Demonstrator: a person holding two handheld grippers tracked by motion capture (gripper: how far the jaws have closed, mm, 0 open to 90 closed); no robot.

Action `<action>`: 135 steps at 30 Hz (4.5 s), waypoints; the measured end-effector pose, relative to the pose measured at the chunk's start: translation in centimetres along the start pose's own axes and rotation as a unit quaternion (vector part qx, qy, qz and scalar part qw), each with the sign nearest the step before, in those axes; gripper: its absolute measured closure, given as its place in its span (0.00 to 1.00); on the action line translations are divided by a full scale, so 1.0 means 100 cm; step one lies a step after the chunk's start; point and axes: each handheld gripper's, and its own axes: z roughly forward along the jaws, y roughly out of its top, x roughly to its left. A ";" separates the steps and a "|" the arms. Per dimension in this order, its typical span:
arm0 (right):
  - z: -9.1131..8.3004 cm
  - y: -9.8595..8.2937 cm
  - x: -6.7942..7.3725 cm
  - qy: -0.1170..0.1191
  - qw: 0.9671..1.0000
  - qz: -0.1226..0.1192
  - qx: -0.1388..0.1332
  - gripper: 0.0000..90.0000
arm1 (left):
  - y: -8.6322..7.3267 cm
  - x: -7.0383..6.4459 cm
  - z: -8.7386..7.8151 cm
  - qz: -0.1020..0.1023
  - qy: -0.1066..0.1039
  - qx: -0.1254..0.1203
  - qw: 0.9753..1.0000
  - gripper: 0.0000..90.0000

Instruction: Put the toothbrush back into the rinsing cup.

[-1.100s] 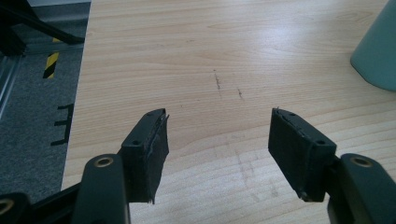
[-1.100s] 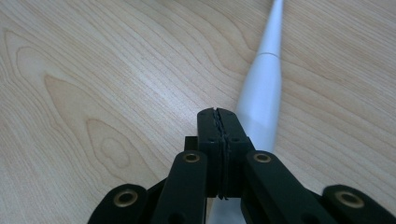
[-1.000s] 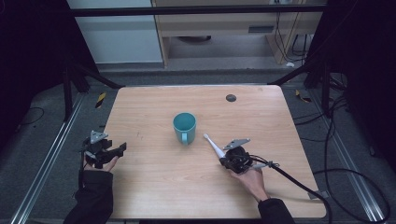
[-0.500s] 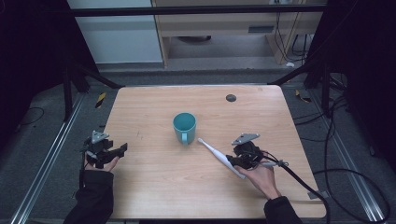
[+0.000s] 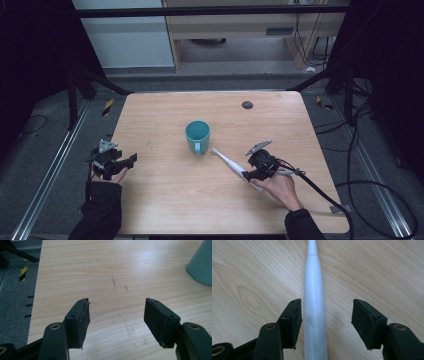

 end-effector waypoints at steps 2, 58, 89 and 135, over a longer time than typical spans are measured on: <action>0.003 0.001 0.000 0.005 1.000 0.003 0.005 0.47 | 0.000 0.001 0.000 -0.001 -0.001 0.001 1.000 0.41; 0.009 0.007 -0.004 0.044 0.997 0.040 0.040 0.74 | 0.002 -0.005 0.004 0.013 -0.001 0.010 1.000 0.41; -0.053 0.067 -0.013 0.033 0.972 0.046 -0.228 0.74 | 0.001 -0.005 0.005 0.012 -0.002 0.012 1.000 0.41; 0.025 0.162 0.004 0.069 0.915 0.073 -0.392 0.74 | 0.001 -0.003 0.004 0.011 -0.001 0.008 1.000 0.41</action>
